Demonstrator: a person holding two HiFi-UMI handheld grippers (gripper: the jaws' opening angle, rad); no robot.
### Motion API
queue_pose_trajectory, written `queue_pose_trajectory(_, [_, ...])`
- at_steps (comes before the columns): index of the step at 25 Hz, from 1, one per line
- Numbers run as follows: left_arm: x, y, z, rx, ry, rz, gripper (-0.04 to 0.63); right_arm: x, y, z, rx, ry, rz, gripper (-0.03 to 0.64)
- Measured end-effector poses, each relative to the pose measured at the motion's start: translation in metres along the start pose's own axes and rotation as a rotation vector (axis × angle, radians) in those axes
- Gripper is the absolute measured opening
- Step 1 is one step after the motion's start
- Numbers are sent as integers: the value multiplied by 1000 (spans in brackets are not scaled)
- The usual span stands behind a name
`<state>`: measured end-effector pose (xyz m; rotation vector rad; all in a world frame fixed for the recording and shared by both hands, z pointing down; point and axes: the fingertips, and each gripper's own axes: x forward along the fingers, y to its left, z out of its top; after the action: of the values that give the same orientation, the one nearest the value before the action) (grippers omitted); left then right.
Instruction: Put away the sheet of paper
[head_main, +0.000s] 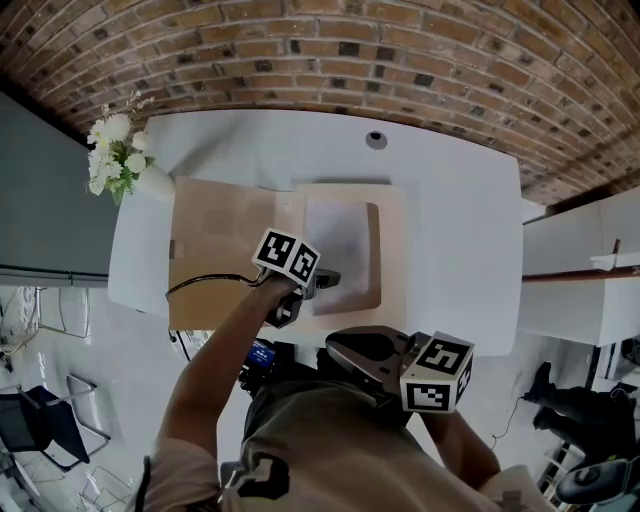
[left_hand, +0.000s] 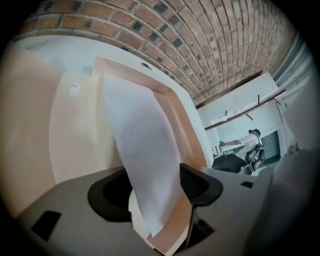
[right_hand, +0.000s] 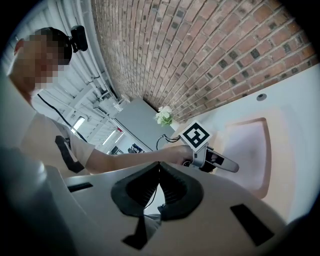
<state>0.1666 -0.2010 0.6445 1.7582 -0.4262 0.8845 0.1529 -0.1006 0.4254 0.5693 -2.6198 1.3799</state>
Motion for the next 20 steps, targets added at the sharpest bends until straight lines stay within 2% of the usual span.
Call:
queue_pose_trajectory(2, [-4,-3,1,47,3,21,312,0,-1,0,-1,4,5,23])
queue_pose_trajectory(8, [-23,-4,4,172,-4,104,321,1,-4,1,-2,16,15,23])
queue_pose_trajectory(13, [-15,-17,-3,153,4,-8,319,6,-1,1,-9,30,27,23])
queue_pose_trajectory(18, [-15,-9,-7,165,11,22,319,5,-2,1,-8,34,18,23])
queue_pose_trajectory(20, [-23,-7,-4,173,-13,38,319,6,-3,0,-9,36,12,23])
